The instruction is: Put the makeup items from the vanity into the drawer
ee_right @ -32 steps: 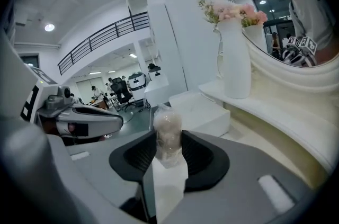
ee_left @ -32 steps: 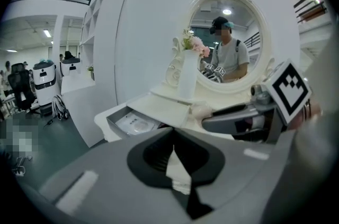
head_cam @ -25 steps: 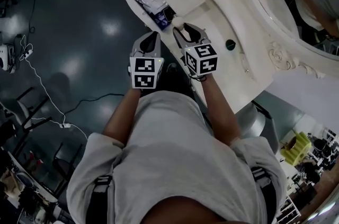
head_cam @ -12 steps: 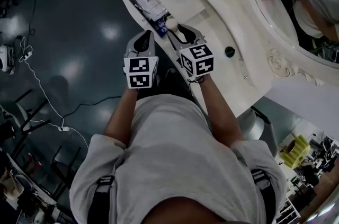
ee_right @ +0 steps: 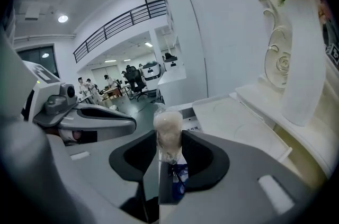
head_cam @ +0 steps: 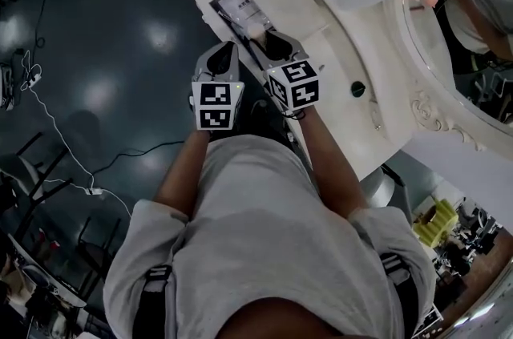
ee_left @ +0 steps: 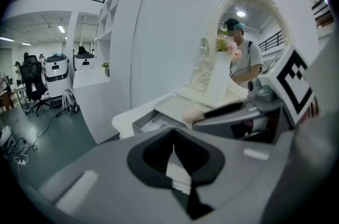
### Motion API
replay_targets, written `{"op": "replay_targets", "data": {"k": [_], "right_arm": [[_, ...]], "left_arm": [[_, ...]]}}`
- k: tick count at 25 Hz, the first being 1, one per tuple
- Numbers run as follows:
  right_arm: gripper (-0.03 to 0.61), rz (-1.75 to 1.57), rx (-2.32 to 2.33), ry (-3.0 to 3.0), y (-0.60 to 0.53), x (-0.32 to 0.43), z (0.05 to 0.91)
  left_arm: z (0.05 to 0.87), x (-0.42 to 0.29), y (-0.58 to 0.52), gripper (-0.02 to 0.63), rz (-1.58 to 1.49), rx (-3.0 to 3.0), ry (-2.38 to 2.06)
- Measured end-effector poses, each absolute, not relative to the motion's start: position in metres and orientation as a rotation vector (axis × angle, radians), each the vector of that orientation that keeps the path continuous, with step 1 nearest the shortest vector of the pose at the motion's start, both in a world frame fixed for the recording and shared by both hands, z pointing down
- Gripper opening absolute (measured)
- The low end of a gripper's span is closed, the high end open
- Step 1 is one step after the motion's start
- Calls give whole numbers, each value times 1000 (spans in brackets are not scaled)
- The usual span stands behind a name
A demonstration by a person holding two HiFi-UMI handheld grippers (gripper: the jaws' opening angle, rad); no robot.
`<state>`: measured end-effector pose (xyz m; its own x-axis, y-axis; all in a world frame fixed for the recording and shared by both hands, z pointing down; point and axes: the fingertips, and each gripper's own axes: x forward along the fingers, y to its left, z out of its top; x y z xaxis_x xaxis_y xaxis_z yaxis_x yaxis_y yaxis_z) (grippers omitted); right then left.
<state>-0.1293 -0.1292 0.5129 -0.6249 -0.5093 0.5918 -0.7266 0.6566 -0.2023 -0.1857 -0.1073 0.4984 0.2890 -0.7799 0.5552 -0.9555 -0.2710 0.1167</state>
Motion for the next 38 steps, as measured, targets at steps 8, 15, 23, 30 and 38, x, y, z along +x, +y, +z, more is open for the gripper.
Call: {"op": "replay_targets", "data": {"k": [8,15,23,30,38], "right_arm": [[153,602,957,-2297,-158,-158,529],[155,532,965,-2212,-184,-172,547],[155,482,972,-2113,-205,-178,570],[164,504,983,-2092,-212,-181,578],[164,503,1075,-2146,-206,-164,556]], "left_arm": [[509,-213,-136,3,569,2147,-1493],[515,-231,-167,3,580,2178,-1432],[521,-244,-195,3,620,2216,-1352],[523,-246,-205,3,654,2235,-1298],[513,-229,-205,3,658,2272,-1277]]}}
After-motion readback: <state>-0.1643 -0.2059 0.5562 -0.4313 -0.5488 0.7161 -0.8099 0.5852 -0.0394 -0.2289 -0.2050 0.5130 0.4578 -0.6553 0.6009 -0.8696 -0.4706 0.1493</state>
